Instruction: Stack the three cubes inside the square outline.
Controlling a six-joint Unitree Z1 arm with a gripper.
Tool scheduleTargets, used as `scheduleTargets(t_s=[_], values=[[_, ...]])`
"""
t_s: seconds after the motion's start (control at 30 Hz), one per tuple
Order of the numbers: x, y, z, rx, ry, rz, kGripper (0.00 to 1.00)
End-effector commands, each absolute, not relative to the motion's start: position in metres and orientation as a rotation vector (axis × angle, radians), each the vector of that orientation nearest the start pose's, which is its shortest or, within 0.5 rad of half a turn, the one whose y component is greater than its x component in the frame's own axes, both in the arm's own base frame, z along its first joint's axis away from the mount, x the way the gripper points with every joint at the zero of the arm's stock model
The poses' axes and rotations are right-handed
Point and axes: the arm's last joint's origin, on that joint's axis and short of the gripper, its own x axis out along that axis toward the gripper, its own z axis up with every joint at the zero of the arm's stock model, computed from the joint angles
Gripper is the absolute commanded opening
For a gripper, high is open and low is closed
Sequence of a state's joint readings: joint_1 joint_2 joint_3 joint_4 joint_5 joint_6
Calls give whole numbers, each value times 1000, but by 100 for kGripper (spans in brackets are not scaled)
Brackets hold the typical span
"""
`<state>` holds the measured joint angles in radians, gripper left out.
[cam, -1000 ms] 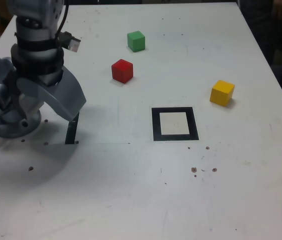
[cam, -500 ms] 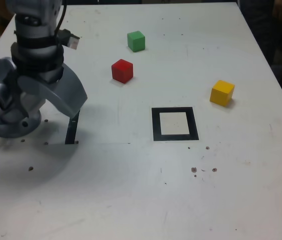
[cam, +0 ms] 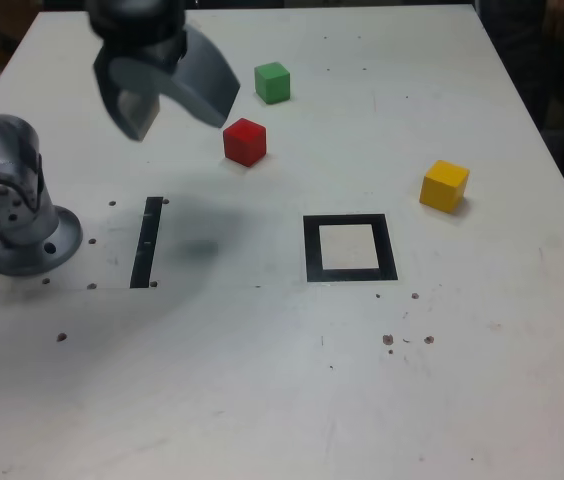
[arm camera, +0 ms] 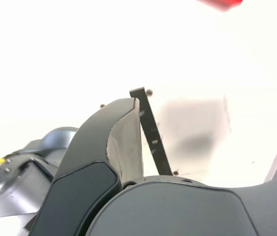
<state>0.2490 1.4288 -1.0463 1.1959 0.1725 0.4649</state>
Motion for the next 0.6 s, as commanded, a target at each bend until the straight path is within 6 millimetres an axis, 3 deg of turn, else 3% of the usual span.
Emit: scheduleTargets(t_s=[0.0, 0.3, 0.57], values=[[180, 59, 307, 312, 1647, -44, 99], [222, 108, 277, 339, 1747, -86, 98], [238, 121, 237, 346, 1853, -135, 97]])
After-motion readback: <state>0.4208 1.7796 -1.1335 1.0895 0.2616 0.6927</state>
